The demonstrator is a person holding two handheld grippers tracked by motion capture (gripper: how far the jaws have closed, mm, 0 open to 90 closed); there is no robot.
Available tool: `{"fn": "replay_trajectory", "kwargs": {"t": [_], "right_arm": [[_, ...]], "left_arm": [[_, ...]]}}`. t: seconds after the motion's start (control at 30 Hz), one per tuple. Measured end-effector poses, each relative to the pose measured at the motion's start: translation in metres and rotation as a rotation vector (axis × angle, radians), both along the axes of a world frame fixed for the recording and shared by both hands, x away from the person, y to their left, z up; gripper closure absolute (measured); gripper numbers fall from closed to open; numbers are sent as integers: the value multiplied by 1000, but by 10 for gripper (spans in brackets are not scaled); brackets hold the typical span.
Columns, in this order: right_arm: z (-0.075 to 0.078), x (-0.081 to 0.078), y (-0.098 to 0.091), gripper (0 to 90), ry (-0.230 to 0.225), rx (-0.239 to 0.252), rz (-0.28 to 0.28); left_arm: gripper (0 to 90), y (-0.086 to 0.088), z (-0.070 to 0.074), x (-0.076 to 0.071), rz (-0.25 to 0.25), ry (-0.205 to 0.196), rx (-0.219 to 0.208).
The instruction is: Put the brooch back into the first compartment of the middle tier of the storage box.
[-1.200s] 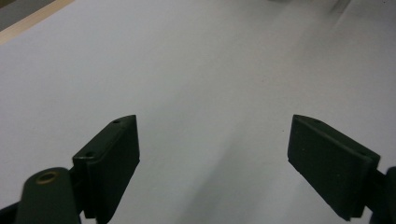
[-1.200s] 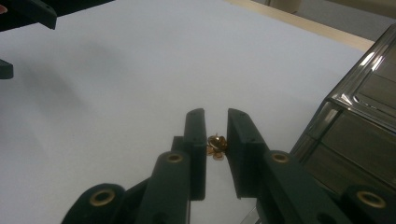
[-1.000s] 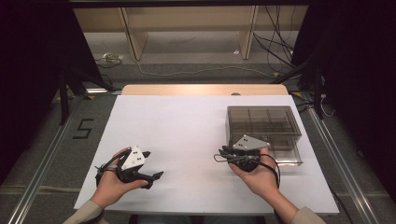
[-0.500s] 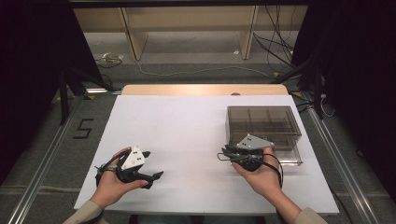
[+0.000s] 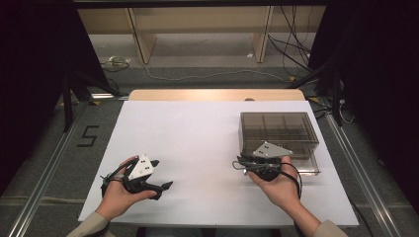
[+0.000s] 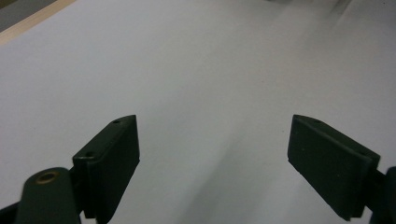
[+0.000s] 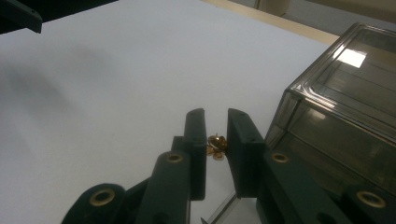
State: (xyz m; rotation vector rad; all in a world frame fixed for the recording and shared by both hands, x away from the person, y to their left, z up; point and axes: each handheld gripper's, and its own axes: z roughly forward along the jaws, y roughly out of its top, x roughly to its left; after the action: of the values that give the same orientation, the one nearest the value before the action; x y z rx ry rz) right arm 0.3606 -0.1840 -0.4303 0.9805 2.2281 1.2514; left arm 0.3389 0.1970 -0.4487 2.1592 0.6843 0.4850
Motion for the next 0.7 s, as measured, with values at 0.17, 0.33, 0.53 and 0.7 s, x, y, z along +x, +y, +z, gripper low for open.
{"fn": "replay_trajectory", "kwargs": {"t": [0.17,0.33,0.53,0.7], "right_arm": [[0,0,-2,791,0,2,-6],[0,0,-3,792,-1,2,-8],[0,0,-5,791,1,0,-10],[0,-1,-7,791,4,1,-15]], "left_arm": [[169,0,0,0,0,1,-1],[169,0,0,0,0,1,-1],[169,0,0,0,0,1,0],[169,0,0,0,0,0,-1]]}}
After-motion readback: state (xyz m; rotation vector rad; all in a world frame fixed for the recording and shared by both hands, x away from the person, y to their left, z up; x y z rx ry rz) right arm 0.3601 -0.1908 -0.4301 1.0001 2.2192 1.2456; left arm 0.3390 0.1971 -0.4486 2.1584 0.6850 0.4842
